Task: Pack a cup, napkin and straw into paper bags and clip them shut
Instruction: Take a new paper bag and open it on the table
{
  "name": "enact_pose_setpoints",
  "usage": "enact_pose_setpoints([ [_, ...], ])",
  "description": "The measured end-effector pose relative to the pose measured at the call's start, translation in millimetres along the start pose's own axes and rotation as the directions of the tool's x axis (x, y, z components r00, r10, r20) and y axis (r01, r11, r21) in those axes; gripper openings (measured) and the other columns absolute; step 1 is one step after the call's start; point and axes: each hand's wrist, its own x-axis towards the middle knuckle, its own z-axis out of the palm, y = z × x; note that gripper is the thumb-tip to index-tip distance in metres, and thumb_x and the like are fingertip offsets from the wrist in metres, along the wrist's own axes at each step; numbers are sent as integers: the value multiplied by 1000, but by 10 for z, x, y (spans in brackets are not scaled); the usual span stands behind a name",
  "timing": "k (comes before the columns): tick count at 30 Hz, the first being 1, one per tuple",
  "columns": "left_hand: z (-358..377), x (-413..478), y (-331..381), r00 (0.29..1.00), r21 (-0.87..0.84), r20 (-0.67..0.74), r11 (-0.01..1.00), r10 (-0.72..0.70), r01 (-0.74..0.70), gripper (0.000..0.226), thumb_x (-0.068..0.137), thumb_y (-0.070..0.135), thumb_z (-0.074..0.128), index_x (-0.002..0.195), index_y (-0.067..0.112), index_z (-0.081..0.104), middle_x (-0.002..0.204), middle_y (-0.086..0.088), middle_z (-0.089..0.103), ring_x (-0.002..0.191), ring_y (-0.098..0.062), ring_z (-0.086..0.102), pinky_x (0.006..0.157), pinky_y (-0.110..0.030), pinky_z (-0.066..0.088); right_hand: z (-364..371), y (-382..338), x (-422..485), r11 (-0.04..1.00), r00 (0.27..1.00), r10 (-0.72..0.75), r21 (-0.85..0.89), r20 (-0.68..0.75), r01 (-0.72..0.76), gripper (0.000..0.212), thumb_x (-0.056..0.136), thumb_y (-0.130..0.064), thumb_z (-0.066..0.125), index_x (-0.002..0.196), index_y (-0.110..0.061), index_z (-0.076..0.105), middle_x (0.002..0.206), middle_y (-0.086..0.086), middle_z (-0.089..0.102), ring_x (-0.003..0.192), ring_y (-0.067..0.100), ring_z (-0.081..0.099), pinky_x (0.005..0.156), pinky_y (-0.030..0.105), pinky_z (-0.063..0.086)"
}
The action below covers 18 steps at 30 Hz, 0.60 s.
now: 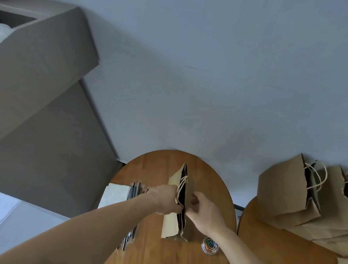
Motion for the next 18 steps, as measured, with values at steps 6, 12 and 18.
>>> enact_pose_setpoints([
  [6,-40,39,-61,997,-111,48,992,68,-63,20,85,32,66,89,12,66,88,-8,68,81,-23,63,82,-42,56,4,-75,41,995,995,11,95,102,-21,79,71,-61,59,143,-37,37,134,-20,49,120,6,51,96,26,42],
  [12,-63,47,-323,996,-333,78,941,-35,59,11,85,21,65,80,14,72,85,-9,73,83,-24,71,83,-34,60,-32,-54,129,993,992,83,75,95,-90,31,88,-33,64,117,-35,56,102,-15,65,89,4,63,76,23,54],
  [18,54,92,-327,965,-317,-20,917,-261,241,32,83,49,65,95,19,61,85,-2,67,78,-18,70,78,-33,61,-14,-127,234,977,975,212,19,-66,-211,13,92,-35,62,101,-26,59,86,-10,64,72,5,61,53,16,40],
])
